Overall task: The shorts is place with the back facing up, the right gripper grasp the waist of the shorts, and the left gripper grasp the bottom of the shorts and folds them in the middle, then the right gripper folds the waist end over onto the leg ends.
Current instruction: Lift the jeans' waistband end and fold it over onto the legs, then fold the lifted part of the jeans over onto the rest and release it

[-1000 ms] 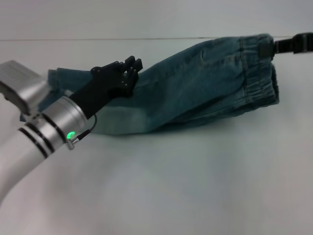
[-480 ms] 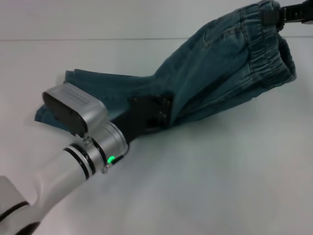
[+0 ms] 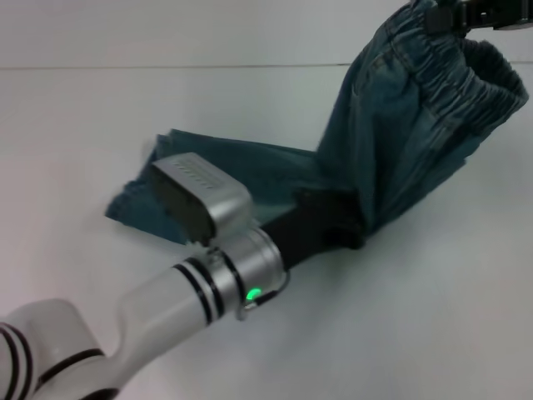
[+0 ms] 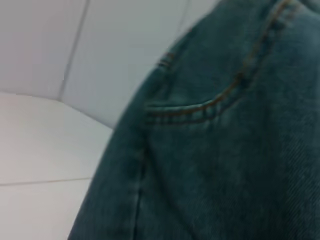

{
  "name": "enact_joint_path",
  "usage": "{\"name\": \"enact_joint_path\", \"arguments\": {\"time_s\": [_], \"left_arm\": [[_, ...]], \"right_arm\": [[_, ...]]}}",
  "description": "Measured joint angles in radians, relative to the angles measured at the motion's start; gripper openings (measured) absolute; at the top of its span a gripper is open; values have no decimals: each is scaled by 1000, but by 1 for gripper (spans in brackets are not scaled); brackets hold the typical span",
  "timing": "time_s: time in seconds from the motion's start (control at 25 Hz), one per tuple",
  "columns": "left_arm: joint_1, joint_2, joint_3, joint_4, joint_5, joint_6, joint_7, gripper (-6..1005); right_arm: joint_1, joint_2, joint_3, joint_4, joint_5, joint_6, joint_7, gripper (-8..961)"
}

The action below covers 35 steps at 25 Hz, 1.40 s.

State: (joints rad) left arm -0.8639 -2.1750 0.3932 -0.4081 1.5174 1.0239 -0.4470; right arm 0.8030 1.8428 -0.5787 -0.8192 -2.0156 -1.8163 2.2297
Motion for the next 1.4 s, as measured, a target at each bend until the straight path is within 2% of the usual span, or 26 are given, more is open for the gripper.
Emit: {"name": "enact_joint_path", "arguments": {"time_s": [0.12,0.28,0.52,0.76,0.96,1.2,1.4], "left_arm": [[8,0,-173,-54,172,-73,34,57],[19,0,-315,-125,326,-159,81,71],[55,0,-403,-161,423,-188,87,92],[162,0,-482,-113,426,-167,61,113],[291,0,-563,-32,427,-69,1,130],[427,2,-595,119,422,217,-2,316],[513,9,-694,192,419,340,-10,549]], "right_arm": [[6,1,-2,0,-3,0,-3,58],[9,2,-6,0,-5,3,-7,55],[5,3,-22,4,-6,11,-15,48],[-1,12,-56,13,-8,34,-30,47],[4,30,-124,40,-9,95,-40,43],[51,59,-180,108,-9,173,-66,43],[131,98,-230,180,-10,237,-76,42]]}}
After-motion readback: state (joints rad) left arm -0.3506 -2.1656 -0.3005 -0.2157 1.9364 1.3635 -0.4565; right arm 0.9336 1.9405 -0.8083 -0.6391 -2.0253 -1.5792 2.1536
